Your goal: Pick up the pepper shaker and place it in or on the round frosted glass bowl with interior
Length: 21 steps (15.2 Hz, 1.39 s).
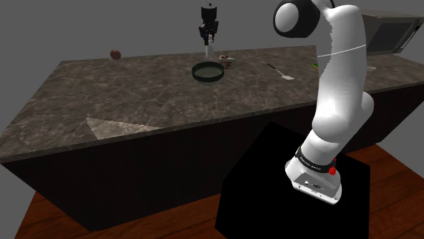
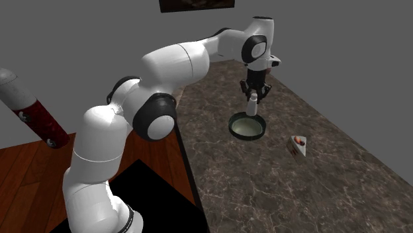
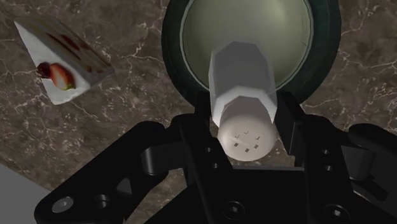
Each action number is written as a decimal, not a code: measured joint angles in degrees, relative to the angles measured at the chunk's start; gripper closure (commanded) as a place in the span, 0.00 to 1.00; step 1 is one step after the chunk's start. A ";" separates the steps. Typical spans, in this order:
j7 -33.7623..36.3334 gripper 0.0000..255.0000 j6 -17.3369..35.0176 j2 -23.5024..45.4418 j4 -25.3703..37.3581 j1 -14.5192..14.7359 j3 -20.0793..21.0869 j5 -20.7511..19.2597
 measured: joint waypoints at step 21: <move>0.91 0.00 11.36 -1.17 -12.53 -0.15 0.00 -0.20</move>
